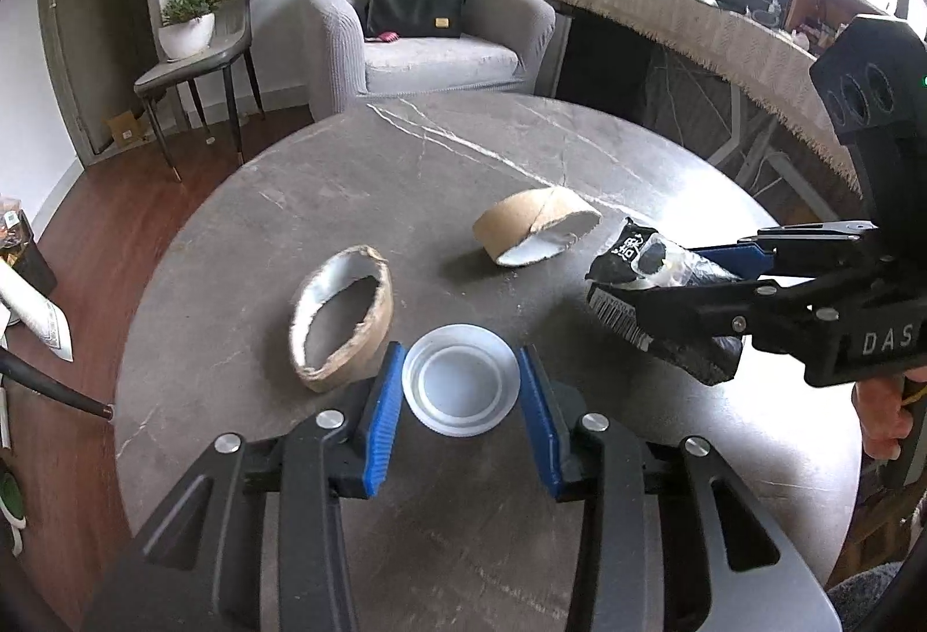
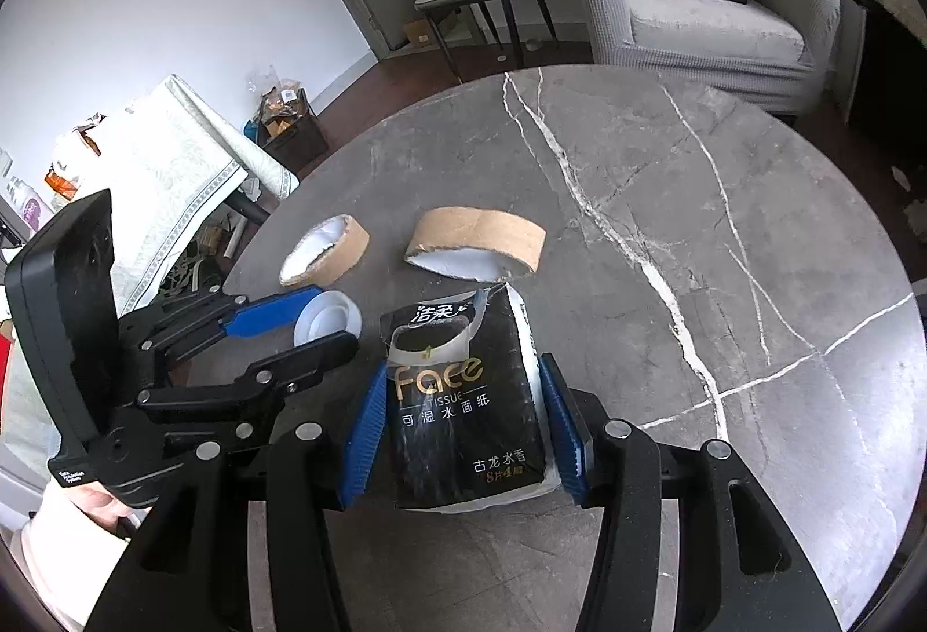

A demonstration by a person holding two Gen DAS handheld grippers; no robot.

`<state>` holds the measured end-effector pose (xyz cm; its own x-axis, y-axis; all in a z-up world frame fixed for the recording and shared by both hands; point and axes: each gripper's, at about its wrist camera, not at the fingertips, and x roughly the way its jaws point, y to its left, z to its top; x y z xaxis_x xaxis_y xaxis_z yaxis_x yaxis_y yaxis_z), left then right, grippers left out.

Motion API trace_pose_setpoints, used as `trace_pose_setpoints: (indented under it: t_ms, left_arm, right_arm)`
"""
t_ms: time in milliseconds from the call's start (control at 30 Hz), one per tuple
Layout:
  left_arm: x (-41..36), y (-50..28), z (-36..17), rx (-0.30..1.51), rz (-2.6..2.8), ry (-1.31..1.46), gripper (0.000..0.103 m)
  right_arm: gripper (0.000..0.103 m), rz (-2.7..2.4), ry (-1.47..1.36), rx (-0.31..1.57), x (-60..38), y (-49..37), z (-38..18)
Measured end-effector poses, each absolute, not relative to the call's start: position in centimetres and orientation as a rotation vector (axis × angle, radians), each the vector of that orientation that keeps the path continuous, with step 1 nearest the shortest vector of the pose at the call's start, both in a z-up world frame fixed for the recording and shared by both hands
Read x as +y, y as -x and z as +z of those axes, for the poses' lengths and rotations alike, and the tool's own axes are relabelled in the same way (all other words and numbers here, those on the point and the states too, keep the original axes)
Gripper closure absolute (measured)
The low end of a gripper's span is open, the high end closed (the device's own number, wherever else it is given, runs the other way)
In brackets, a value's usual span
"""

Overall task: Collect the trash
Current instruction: 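Drop the white lid into the green bin with the left tool while the right carries the tissues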

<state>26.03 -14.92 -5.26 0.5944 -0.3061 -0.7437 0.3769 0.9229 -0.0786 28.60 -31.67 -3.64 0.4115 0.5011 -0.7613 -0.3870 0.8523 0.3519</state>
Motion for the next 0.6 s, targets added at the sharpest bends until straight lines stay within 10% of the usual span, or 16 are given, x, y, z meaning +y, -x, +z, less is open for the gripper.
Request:
trace_pose_setpoints:
  t_ms: [600]
  left_arm:
    - [-8.1, -21.0, -3.7, 0.810, -0.328, -0.044, 0.061]
  right_arm:
    - [0.051, 0.575, -0.047, 0.935, -25.9, -24.6, -0.6]
